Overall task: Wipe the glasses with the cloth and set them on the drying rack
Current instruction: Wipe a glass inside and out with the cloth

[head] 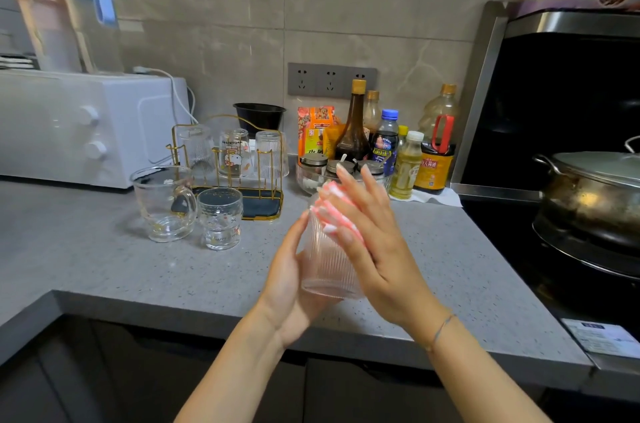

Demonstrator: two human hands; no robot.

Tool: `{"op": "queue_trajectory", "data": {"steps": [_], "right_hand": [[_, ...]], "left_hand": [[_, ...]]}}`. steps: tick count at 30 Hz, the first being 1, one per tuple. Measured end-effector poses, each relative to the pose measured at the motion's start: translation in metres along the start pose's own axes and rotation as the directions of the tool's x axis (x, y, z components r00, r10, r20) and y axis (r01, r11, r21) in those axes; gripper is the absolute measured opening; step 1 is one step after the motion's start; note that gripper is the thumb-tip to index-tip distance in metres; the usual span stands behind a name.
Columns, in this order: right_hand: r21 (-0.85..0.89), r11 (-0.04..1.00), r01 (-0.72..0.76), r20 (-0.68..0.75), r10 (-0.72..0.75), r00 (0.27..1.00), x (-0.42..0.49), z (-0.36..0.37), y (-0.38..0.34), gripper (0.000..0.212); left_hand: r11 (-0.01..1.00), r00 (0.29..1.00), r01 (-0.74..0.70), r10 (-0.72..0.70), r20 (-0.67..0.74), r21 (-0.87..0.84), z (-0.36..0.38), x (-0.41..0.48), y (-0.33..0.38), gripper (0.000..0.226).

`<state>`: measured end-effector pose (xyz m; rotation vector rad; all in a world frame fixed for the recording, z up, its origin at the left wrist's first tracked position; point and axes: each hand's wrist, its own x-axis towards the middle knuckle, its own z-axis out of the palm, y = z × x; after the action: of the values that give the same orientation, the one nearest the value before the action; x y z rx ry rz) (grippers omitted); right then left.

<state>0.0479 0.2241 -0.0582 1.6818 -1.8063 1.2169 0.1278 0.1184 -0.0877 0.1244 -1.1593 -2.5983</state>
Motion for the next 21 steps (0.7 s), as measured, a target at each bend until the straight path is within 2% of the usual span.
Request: {"op": "queue_trajectory", "data": {"steps": [5,11,17,21], "right_hand": [[-0.005,1.000,0.031,0.054,-0.030,0.998,-0.014,0.011,-0.005,0.044],[0.024,0.997,0.079,0.085,-0.081,0.993,-0.038,0.023,-0.014,0.042],[-0.012,0.996,0.085,0.063,-0.085,0.994,-0.033,0.019,-0.012,0.043],[0.001,1.000,0.008,-0.016,-0.008,1.000,-0.011,0.007,-0.006,0.041]], "left_hand": [[0.998,0.998,-0.057,0.057,0.016,0.024,0.001,-0.005,-0.001,0.053],[1.000,0.999,-0.028,0.028,-0.039,0.007,0.000,0.001,0.008,0.072],[0.999,0.999,-0.034,0.034,0.005,-0.016,-0.003,0.000,0.003,0.055],[1.000,1.000,0.003,-0.003,0.016,0.022,-0.001,-0.004,0.000,0.053]]}}
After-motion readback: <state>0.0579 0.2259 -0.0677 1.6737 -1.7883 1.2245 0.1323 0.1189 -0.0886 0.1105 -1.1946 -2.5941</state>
